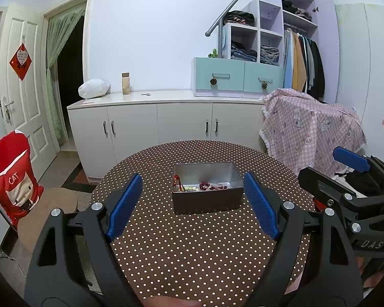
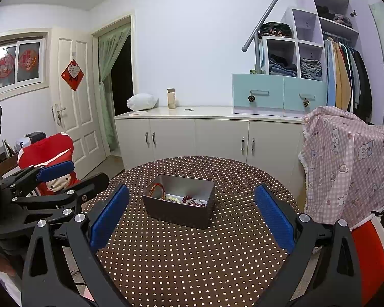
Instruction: Organize jewelry
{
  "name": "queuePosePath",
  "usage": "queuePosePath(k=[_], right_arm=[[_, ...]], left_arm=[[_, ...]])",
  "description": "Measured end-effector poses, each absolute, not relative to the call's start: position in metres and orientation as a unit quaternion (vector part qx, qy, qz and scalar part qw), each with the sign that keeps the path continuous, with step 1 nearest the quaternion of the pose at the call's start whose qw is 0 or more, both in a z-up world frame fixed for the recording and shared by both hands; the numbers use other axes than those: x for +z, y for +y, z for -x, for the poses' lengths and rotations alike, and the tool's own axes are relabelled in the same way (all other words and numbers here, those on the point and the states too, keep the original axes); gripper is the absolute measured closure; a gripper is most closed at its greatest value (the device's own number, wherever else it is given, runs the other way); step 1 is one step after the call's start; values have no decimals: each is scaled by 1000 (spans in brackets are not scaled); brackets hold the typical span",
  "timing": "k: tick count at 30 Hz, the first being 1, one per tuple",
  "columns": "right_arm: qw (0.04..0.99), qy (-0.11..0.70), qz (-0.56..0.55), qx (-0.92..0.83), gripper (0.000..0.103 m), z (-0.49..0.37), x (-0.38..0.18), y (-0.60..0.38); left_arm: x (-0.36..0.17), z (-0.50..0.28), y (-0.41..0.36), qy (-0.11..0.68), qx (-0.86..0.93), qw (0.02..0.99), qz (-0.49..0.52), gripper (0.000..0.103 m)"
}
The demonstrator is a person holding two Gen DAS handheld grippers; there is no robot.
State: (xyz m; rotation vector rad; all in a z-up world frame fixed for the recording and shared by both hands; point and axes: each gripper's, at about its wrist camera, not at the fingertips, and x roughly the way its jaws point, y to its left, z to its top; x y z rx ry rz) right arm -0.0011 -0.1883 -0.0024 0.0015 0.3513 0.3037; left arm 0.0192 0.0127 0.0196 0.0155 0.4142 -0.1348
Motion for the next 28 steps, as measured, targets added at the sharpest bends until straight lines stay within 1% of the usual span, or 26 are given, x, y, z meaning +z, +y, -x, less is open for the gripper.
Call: queuePosePath(k=[28], right_arm=[[972,179,-2,154,8,1,-3,-187]], left_arm=[[22,-20,19,211,-66,975,-7,22]])
